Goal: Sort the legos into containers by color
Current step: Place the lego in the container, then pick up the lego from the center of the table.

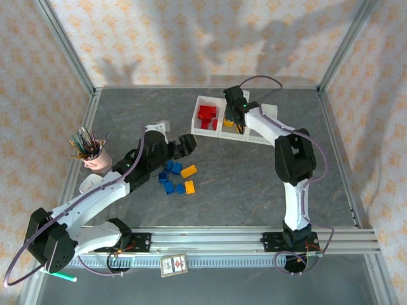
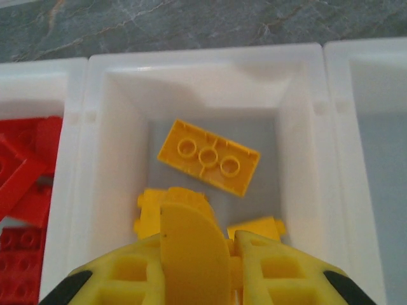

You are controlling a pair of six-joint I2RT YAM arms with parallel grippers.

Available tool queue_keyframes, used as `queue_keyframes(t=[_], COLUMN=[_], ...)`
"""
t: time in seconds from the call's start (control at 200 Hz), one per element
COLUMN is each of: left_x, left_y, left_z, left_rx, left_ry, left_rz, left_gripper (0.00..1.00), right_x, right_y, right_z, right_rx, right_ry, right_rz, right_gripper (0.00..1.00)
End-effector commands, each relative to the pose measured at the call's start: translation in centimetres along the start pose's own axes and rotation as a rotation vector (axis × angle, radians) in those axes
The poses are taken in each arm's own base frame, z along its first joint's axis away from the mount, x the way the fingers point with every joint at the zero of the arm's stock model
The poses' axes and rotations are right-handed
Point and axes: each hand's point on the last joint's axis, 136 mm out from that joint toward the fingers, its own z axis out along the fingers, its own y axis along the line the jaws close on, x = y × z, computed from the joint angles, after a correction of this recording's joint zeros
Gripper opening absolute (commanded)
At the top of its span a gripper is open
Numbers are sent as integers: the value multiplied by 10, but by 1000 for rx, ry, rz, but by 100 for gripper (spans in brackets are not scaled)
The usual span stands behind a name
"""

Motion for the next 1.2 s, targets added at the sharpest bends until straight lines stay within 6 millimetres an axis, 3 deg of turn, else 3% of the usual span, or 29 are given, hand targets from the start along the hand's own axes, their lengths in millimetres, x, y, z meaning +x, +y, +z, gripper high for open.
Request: queue_keyframes(t=[0.0, 0.13, 0.345, 0.511, 0.766, 1.196], left_x=[-18, -19, -20, -19, -15, 4], left_y=[-19, -19, -15, -7, 14, 57], left_z=[0, 1, -2, -10, -29, -65], left_rx=[55, 50, 43, 27, -29, -136], left_ry=[-35, -38, -50, -63, -88, -117], left_rz=[30, 39, 34, 21, -7, -87], left_gripper=[99, 99, 99, 99, 99, 99], right_x=[-14, -19, -24, -3, 54, 187], right_y=[-12, -6, 1, 18, 45, 103], right_z=[11, 10, -22, -55, -97, -144], right_rx=[72, 34, -21, -86, -199, -341], right_ry=[-15, -24, -62, -58, 9, 170], right_rz=[-29, -31, -19, -48, -84, -190], right_gripper=[20, 37, 52, 61, 70, 77])
